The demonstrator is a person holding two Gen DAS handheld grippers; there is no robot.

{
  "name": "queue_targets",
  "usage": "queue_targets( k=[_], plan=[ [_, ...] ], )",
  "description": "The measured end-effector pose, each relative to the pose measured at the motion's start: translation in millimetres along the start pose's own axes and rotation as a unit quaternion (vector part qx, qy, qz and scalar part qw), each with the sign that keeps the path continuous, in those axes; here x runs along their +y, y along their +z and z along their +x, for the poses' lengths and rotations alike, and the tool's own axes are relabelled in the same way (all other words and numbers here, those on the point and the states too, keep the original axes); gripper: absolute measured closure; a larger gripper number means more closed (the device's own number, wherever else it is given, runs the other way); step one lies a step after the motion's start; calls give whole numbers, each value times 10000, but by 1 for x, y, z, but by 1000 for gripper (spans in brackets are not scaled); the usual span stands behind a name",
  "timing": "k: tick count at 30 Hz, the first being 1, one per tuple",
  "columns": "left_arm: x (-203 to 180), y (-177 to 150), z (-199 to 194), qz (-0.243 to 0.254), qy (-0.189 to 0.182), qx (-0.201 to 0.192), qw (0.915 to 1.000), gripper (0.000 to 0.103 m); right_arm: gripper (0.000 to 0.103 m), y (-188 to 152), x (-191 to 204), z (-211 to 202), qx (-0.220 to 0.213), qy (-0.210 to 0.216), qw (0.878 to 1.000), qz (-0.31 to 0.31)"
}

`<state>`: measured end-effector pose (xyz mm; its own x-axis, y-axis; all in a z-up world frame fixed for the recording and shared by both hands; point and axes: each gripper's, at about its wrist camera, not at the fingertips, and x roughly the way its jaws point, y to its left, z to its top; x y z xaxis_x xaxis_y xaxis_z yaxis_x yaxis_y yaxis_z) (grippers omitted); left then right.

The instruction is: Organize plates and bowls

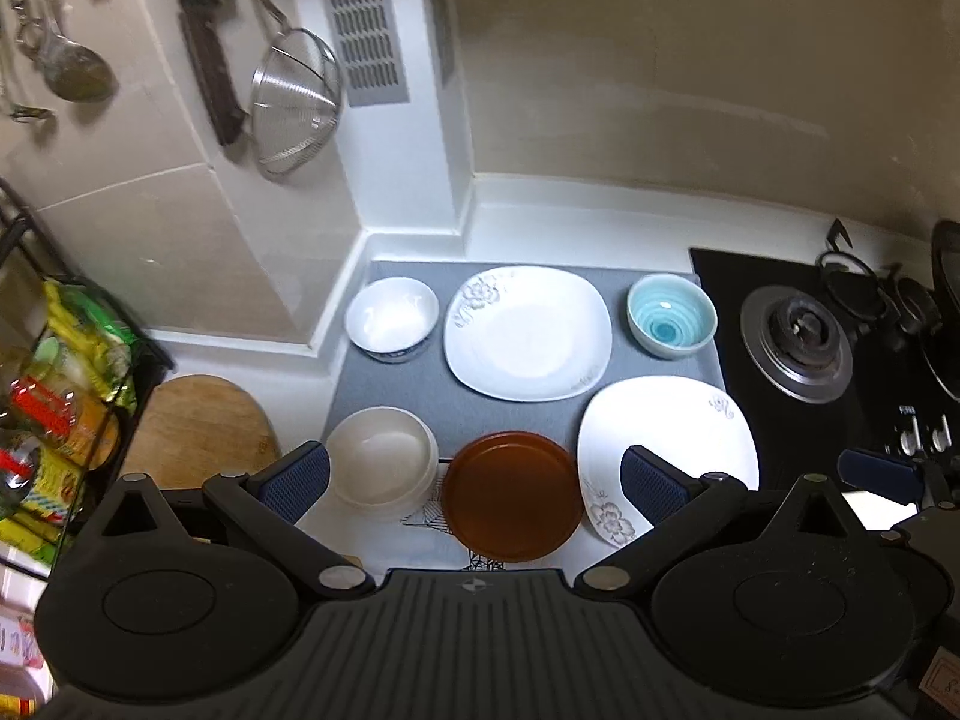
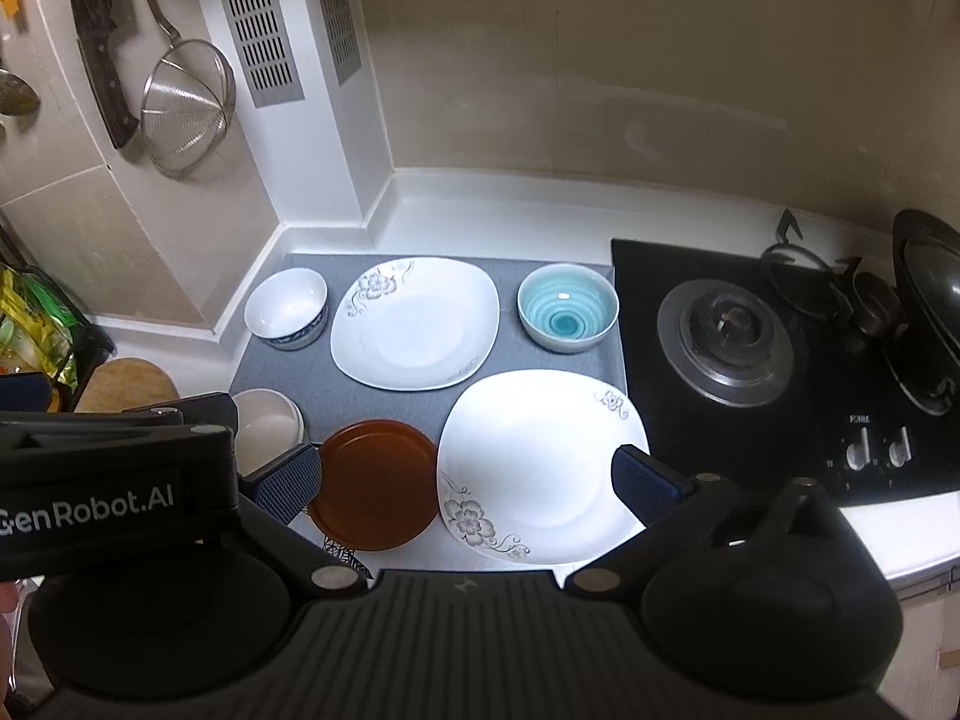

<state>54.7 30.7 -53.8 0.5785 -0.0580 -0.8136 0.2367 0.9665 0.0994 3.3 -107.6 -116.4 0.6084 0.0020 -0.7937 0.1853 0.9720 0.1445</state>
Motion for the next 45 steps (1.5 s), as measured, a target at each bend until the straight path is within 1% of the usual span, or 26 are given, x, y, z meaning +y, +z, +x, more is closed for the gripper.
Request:
queue_targets(
  k=[2,4,7,10,12,14,16,18,19,20,21,22,23,24,26,28,30,31,34,35,36,38,39,40,43,45],
  plan=[
    [6,-3,14,22,-205,102,9997,0,0,-5,0,11,66,84,9999,30],
    [15,-10,31,-146,-397,331,9986,0,0,-13,-1,28,50,283,9995,-107],
    [27,-29,58,-407,-827,532,9943,0,0,-34,-10,62,140,299,9995,13],
    [26,-45,85,-161,-1115,421,9927,0,0,-55,-17,87,-163,411,9989,-130],
    [25,-55,104,-115,-1362,155,9905,1,0,-66,-27,98,-513,479,9970,-329],
    [18,-68,125,-95,-1431,-72,9896,2,0,-73,-42,110,-718,485,9946,-566],
    [7,-74,151,-74,-1668,150,9858,7,0,-74,-60,120,-653,271,9959,-565],
    [-1,-75,176,-323,-2129,413,9757,17,0,-72,-87,120,-643,540,9959,-327],
    [-5,-75,187,-444,-2299,472,9711,25,0,-70,-103,121,-631,724,9953,-158],
    [-9,-73,196,-531,-2382,434,9688,29,0,-69,-118,120,-639,951,9934,6],
    [-14,-70,202,-516,-2348,270,9703,37,0,-69,-132,121,-646,1211,9905,116],
    [-21,-65,208,-454,-2145,124,9756,51,0,-68,-144,123,-630,1434,9875,168],
    [-27,-60,214,-414,-1944,50,9800,54,0,-68,-155,124,-623,1552,9858,165],
    [-33,-54,223,-344,-1850,41,9821,54,1,-69,-163,125,-636,1616,9847,107],
    [-42,-44,240,-282,-1728,116,9845,54,6,-71,-179,128,-595,1733,9831,-13],
    [-49,-38,257,-217,-1593,188,9868,54,18,-70,-191,136,-430,1973,9786,-399],
    [-53,-35,271,-108,-1579,327,9869,56,20,-70,-198,142,-379,1880,9762,-1015],
    [-55,-34,277,-109,-1557,415,9869,64,20,-70,-202,146,-370,1876,9734,-1261],
    [-60,-30,289,-258,-1742,716,9818,70,20,-65,-219,164,-204,1830,9719,-1466],
    [-61,-30,290,-269,-1706,668,9827,71,21,-62,-225,170,-202,1781,9743,-1363],
    [-62,-29,293,-241,-1649,663,9838,72,24,-59,-232,178,-202,1732,9776,-1175],
    [-61,-27,304,-299,-1633,803,9828,75,32,-57,-240,194,-139,1750,9818,-720],
    [-60,-24,307,-321,-1594,743,9839,75,40,-59,-240,202,-87,1670,9843,-573],
    [-60,-21,313,-327,-1577,858,9832,75,51,-61,-239,210,-17,1520,9874,-443],
    [-59,-17,330,-356,-1709,1120,9783,75,53,-70,-239,224,111,1422,9898,58],
    [-62,-18,337,-156,-1791,1225,9760,75,53,-73,-239,229,139,1392,9898,288]
  ],
)
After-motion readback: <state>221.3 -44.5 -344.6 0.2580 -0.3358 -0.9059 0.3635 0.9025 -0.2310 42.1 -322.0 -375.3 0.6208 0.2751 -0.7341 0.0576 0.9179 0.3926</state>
